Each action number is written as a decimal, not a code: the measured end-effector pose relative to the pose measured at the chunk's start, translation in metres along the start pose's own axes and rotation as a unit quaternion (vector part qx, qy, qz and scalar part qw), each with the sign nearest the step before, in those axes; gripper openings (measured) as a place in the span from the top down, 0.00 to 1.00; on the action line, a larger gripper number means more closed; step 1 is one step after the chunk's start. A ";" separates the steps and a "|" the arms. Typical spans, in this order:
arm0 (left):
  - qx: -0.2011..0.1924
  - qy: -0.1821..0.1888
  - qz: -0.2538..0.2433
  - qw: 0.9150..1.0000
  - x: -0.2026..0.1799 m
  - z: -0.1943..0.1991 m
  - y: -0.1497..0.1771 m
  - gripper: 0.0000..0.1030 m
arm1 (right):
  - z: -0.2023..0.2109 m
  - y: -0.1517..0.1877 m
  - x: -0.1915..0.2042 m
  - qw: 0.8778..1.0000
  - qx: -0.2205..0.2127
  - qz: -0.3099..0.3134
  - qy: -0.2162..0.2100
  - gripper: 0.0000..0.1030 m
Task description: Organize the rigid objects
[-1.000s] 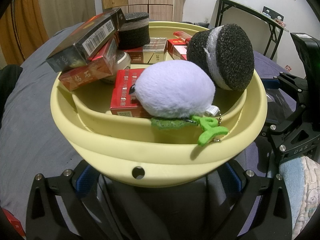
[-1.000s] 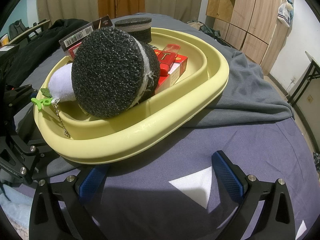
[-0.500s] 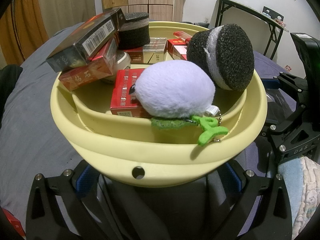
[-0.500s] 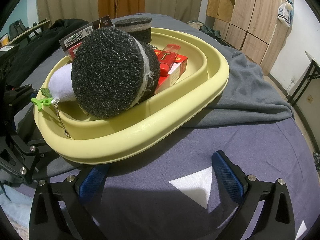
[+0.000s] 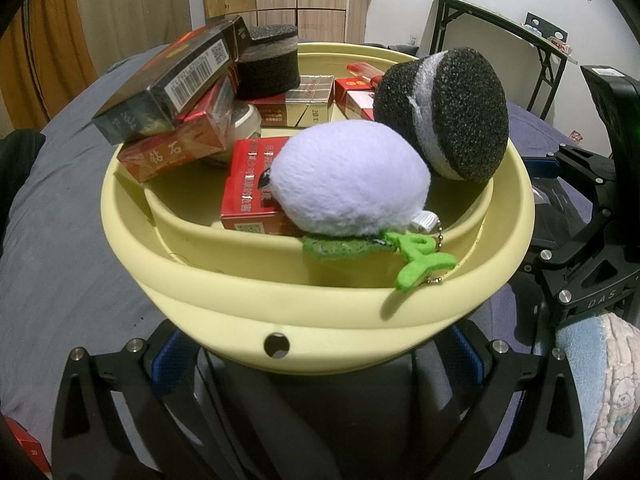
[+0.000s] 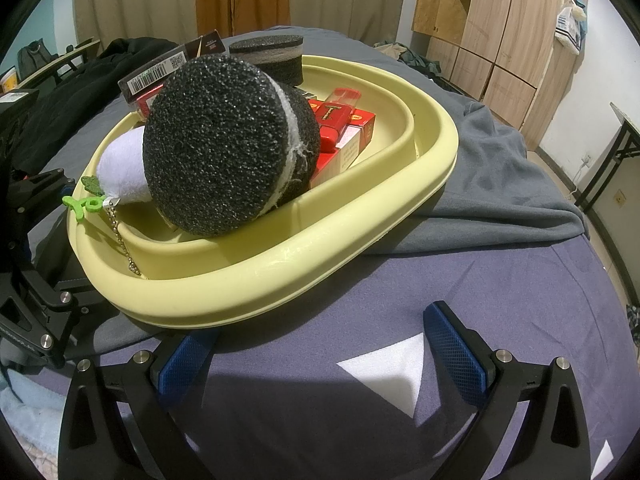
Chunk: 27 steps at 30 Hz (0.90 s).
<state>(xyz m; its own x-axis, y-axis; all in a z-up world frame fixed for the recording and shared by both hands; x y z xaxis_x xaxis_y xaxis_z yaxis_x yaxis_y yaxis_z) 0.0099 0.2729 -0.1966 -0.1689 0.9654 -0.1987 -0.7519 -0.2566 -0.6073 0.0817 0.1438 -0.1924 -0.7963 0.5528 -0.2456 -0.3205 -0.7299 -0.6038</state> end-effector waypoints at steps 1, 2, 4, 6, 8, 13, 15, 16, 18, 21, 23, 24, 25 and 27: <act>0.000 0.000 0.000 1.000 0.000 0.000 0.000 0.00 | 0.000 0.000 0.000 1.000 0.000 0.000 0.000 0.00; 0.000 0.001 0.000 1.000 0.000 0.000 0.000 0.00 | 0.000 0.000 0.000 1.000 0.000 0.000 0.000 0.00; 0.000 0.000 0.000 1.000 0.001 0.000 0.001 0.00 | 0.000 0.000 0.000 1.000 0.000 0.000 0.000 0.00; 0.000 0.000 0.000 1.000 0.001 0.000 0.001 0.00 | 0.000 0.000 0.000 1.000 0.000 -0.001 -0.001 0.00; 0.000 0.001 0.000 1.000 0.000 0.000 0.000 0.00 | 0.000 0.000 0.002 1.000 0.000 0.000 0.000 0.00; 0.000 0.000 0.000 1.000 0.000 0.001 0.001 0.00 | 0.000 0.001 0.001 1.000 0.000 -0.001 -0.001 0.00; 0.000 0.000 0.000 1.000 0.001 0.001 0.001 0.00 | 0.000 0.001 0.001 1.000 0.000 -0.001 -0.001 0.00; 0.000 0.001 0.000 1.000 0.000 0.001 0.000 0.00 | 0.001 0.001 0.003 1.000 0.000 -0.001 -0.001 0.00; 0.000 0.000 0.000 1.000 0.000 0.000 0.000 0.00 | 0.001 0.001 0.003 1.000 0.000 -0.001 -0.001 0.00; 0.000 0.000 0.000 1.000 0.000 0.000 0.000 0.00 | 0.001 0.001 0.001 1.000 0.000 -0.001 -0.001 0.00; 0.000 0.000 0.000 1.000 0.000 0.000 0.000 0.00 | 0.000 0.001 0.000 1.000 0.001 -0.001 -0.002 0.00; 0.000 0.000 0.000 1.000 0.000 0.000 0.000 0.00 | 0.000 0.001 0.000 1.000 0.000 -0.001 -0.001 0.00; 0.000 0.000 0.000 1.000 0.001 0.000 0.000 0.00 | 0.000 0.001 0.000 1.000 0.000 0.000 -0.001 0.00; 0.000 0.000 0.000 1.000 0.000 0.000 0.000 0.00 | 0.001 0.001 0.000 1.000 0.000 -0.001 -0.002 0.00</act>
<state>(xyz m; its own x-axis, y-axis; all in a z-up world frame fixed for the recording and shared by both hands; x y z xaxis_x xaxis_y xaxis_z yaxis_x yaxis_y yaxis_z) 0.0095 0.2731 -0.1965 -0.1685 0.9654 -0.1989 -0.7518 -0.2563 -0.6075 0.0809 0.1428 -0.1927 -0.7973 0.5530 -0.2420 -0.3222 -0.7289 -0.6040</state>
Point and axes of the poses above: each gripper's, at about its wrist camera, not at the fingertips, and z roughly against the way its jaws point, x to its left, y to its underside, the point moved 7 cm from there along -z, roughly the way its jaws point, and after that the axes turned 12 degrees about y, right-handed, at the moved point
